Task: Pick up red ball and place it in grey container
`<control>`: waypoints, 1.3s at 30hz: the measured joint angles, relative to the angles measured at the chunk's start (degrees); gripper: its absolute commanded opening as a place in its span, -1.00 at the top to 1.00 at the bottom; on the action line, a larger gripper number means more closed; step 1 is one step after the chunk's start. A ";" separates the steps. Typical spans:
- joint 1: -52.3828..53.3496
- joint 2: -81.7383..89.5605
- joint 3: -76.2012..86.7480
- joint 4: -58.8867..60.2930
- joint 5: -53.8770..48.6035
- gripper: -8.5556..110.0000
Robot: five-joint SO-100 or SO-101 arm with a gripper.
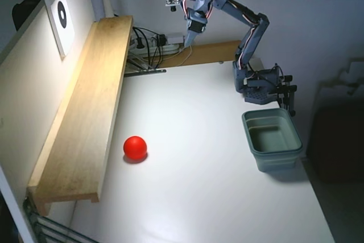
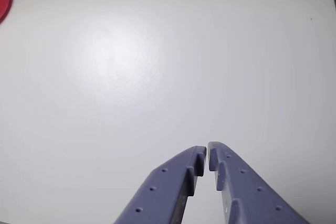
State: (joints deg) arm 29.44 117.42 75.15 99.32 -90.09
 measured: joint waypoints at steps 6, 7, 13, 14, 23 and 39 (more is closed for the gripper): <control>0.00 0.00 0.00 0.00 0.00 0.91; 0.00 0.00 0.00 0.00 0.00 0.91; 0.00 0.00 0.00 0.00 0.00 0.91; 0.00 0.00 0.00 0.00 0.00 0.91; 0.00 0.00 0.53 0.00 0.00 0.91; 0.00 6.24 16.17 -4.13 0.00 0.21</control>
State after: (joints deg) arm 29.44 123.66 91.32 95.19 -90.09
